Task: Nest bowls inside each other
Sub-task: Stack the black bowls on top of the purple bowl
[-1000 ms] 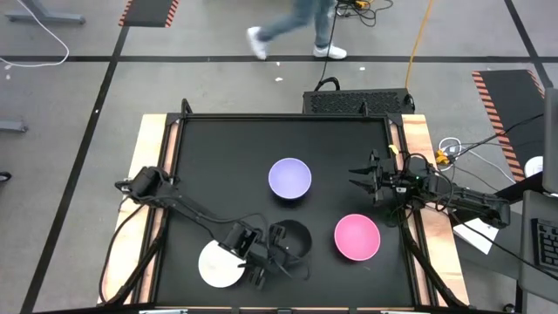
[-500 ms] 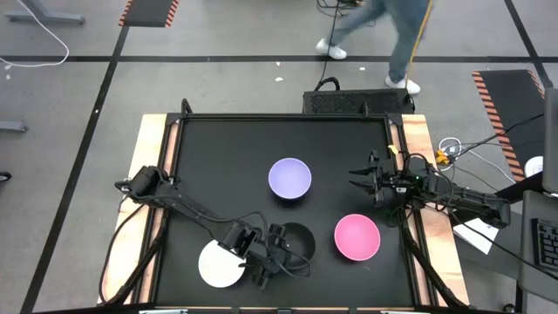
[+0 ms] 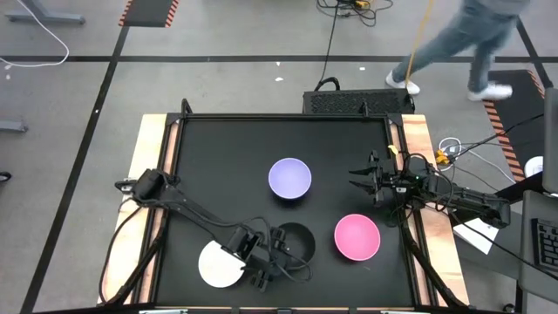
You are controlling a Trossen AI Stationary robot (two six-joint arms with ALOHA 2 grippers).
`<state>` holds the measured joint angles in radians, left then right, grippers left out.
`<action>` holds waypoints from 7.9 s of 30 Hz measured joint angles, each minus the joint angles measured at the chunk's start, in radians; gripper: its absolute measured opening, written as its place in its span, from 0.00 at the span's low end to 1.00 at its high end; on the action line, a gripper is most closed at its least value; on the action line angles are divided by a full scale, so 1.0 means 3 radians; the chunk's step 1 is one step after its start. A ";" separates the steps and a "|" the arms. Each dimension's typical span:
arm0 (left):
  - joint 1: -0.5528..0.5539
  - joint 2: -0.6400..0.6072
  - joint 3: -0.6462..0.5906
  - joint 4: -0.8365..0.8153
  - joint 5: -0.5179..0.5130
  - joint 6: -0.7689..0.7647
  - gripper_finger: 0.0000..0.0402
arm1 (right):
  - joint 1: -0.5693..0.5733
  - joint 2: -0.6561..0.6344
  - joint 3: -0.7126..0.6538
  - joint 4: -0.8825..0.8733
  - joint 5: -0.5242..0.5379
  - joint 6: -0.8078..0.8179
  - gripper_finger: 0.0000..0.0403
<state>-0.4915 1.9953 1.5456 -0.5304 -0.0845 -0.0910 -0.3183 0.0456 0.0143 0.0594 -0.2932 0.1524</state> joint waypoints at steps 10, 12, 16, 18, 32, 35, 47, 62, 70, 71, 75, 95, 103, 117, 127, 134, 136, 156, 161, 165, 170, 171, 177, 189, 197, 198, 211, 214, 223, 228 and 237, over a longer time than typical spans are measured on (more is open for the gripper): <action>0.0014 0.0150 -0.0002 0.0104 -0.0036 0.0022 0.60 | 0.0000 0.0001 0.0000 0.0000 0.0000 0.0001 0.38; 0.0014 0.0150 -0.0002 0.0103 -0.0046 0.0021 0.60 | 0.0000 0.0001 0.0000 0.0000 0.0000 0.0000 0.38; 0.0016 0.0160 -0.0002 0.0105 -0.0148 0.0009 0.60 | 0.0000 0.0001 0.0000 0.0000 0.0000 0.0000 0.38; 0.0026 0.0197 -0.0001 0.0122 -0.0172 0.0008 0.60 | 0.0000 0.0001 0.0000 0.0000 -0.0001 0.0000 0.38; 0.0070 0.0370 -0.0002 0.0228 -0.0190 0.0023 0.60 | 0.0000 0.0003 0.0000 0.0000 -0.0001 0.0001 0.38; 0.0070 0.0370 -0.0001 0.0241 -0.0190 0.0050 0.60 | 0.0000 0.0003 0.0000 0.0000 -0.0001 0.0001 0.38; 0.0060 0.0352 -0.0001 0.0388 -0.0193 0.0142 0.60 | 0.0000 0.0003 0.0000 0.0000 -0.0003 0.0001 0.38; 0.0040 0.0084 0.0000 0.0320 -0.0246 0.0185 0.60 | 0.0000 0.0008 0.0000 0.0001 -0.0004 0.0001 0.38; 0.0024 0.0000 0.0002 0.0214 -0.0156 0.0174 0.60 | 0.0000 0.0032 0.0000 0.0001 -0.0006 0.0001 0.38; 0.0025 0.0003 0.0002 0.0193 -0.0156 0.0167 0.60 | 0.0000 0.0038 0.0000 0.0001 -0.0006 0.0001 0.38; 0.0029 0.0003 0.0002 0.0188 -0.0142 0.0097 0.60 | 0.0001 0.0037 0.0000 0.0001 -0.0006 0.0001 0.38; 0.0155 0.0034 -0.0523 0.0707 -0.0032 -0.0069 0.56 | 0.0003 0.0039 0.0000 0.0001 -0.0005 0.0014 0.38; 0.0188 0.0026 -0.0518 0.0726 0.0085 0.0052 0.09 | 0.0003 0.0039 0.0000 0.0001 -0.0005 0.0008 0.38; 0.0176 0.0032 -0.0342 0.0451 -0.0004 0.0130 0.09 | 0.0003 0.0039 0.0000 0.0001 -0.0004 0.0001 0.38; 0.0128 0.0046 0.0279 -0.0350 -0.0456 0.0291 0.07 | 0.0003 0.0039 0.0000 0.0001 -0.0004 -0.0010 0.38; 0.0259 0.0045 0.0687 -0.0901 -0.0669 0.0415 0.07 | 0.0003 0.0039 0.0000 0.0001 -0.0004 -0.0003 0.38; 0.0318 0.0044 0.0805 -0.1038 -0.0692 0.0462 0.07 | 0.0003 0.0039 0.0000 0.0001 -0.0004 -0.0002 0.38; 0.1226 0.0033 0.1186 -0.1386 -0.0230 0.0996 0.07 | 0.0003 0.0041 0.0000 0.0001 -0.0004 -0.0001 0.38; 0.1386 0.0033 0.1183 -0.1476 -0.0087 0.0996 0.07 | 0.0003 0.0041 0.0000 0.0001 -0.0004 -0.0004 0.38; 0.1440 0.0033 0.1050 -0.1465 0.0007 0.0959 0.07 | 0.0003 0.0041 0.0000 0.0001 -0.0004 -0.0023 0.38; 0.1451 0.0033 0.0899 -0.1356 0.0046 0.0921 0.07 | 0.0003 0.0041 0.0000 0.0001 -0.0004 -0.0024 0.38; 0.1450 0.0033 0.0858 -0.1319 0.0057 0.0922 0.07 | 0.0003 0.0041 0.0000 0.0001 -0.0004 -0.0024 0.38; 0.1453 0.0032 0.0623 -0.1101 0.0061 0.0874 0.07 | 0.0003 0.0041 0.0000 0.0001 -0.0004 -0.0005 0.38; 0.1454 0.0011 0.0227 -0.0657 0.0196 0.0819 0.07 | 0.0003 0.0041 0.0000 0.0000 -0.0003 -0.0001 0.38; 0.1453 0.0011 0.0196 -0.0667 0.0318 0.0736 0.07 | 0.0003 0.0041 0.0000 0.0001 -0.0003 -0.0004 0.38; 0.1445 0.0013 0.0196 -0.0676 0.0352 0.0731 0.07 | 0.0003 0.0041 0.0000 0.0000 -0.0003 -0.0001 0.38; 0.1045 0.0006 0.0189 -0.0740 0.0421 0.0459 0.07 | 0.0003 0.0041 0.0000 0.0001 -0.0003 -0.0024 0.38; 0.0894 0.0009 0.0188 -0.0714 0.0411 0.0418 0.07 | 0.0003 0.0041 0.0000 0.0000 -0.0003 -0.0024 0.38; 0.0713 0.0015 0.0183 -0.0558 0.0329 0.0348 0.07 | 0.0002 0.0041 0.0000 0.0001 -0.0003 -0.0017 0.38; 0.0717 0.0015 0.0183 -0.0557 0.0327 0.0345 0.07 | 0.0001 0.0041 0.0000 0.0000 -0.0003 -0.0013 0.38; 0.0666 0.0048 0.0157 -0.0582 -0.0012 0.0294 0.31 | 0.0002 0.0041 0.0000 0.0001 -0.0003 -0.0012 0.38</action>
<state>-0.2916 2.0098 1.5929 -0.7050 -0.0880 -0.0028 -0.3177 0.0578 0.0143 0.0596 -0.2939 0.1487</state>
